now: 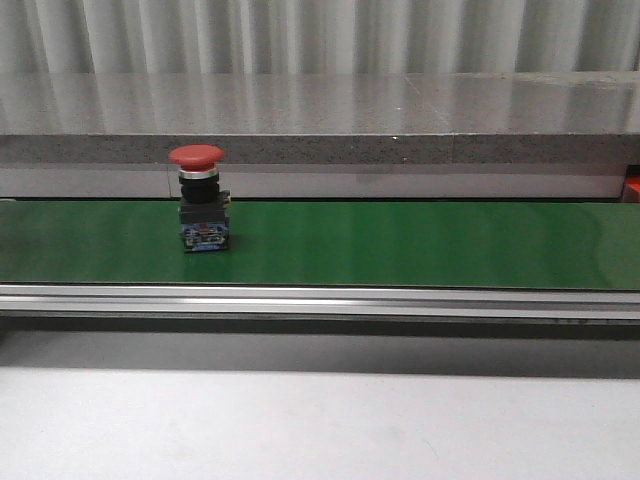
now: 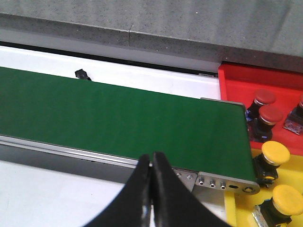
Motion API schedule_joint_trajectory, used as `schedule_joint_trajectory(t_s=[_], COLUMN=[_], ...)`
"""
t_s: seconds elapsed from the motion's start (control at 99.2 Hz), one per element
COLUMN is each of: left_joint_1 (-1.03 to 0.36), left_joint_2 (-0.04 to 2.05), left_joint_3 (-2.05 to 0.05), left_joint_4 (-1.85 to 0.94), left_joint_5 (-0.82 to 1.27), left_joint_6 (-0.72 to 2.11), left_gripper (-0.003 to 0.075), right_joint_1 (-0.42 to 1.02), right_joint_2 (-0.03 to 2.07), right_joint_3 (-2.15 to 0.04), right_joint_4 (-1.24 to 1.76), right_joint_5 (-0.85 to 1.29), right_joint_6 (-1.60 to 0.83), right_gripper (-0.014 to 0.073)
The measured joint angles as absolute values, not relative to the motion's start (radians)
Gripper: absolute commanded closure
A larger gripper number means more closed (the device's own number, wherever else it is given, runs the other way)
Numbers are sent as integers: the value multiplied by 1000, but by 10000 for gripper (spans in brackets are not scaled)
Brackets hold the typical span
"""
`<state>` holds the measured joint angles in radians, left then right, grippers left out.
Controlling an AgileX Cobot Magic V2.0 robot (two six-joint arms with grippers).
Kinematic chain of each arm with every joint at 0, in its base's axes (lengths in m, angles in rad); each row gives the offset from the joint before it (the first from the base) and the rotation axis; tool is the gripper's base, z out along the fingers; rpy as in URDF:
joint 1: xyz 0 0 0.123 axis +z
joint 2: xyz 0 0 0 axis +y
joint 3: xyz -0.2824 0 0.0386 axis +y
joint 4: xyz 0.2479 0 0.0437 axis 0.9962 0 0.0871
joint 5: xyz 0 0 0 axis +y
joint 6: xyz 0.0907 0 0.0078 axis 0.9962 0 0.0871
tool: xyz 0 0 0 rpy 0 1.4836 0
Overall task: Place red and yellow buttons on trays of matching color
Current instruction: 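Grasp a yellow button from the pile with the left gripper, then lower the yellow button onto the belt's start and open the left gripper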
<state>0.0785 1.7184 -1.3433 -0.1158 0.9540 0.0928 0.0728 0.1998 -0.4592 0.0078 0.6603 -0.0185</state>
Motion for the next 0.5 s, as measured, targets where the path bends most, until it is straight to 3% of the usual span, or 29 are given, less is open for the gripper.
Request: schedule_joint_trajectory(t_s=[0.292, 0.363, 0.504], left_joint_1=[79, 79, 79], left_joint_2=[1759, 1761, 1761], left_joint_3=[-1327, -1327, -1327], left_joint_4=[-117, -117, -117], left_joint_5=[903, 894, 890], left_joint_6=[93, 93, 95], left_gripper=[542, 467, 242], right_joint_1=[73, 73, 73], right_joint_2=[200, 200, 200], right_joint_3=[-459, -459, -459], right_joint_4=[8, 8, 8], right_joint_5=[660, 660, 660], right_joint_6=[-18, -18, -18], right_gripper=[662, 662, 662])
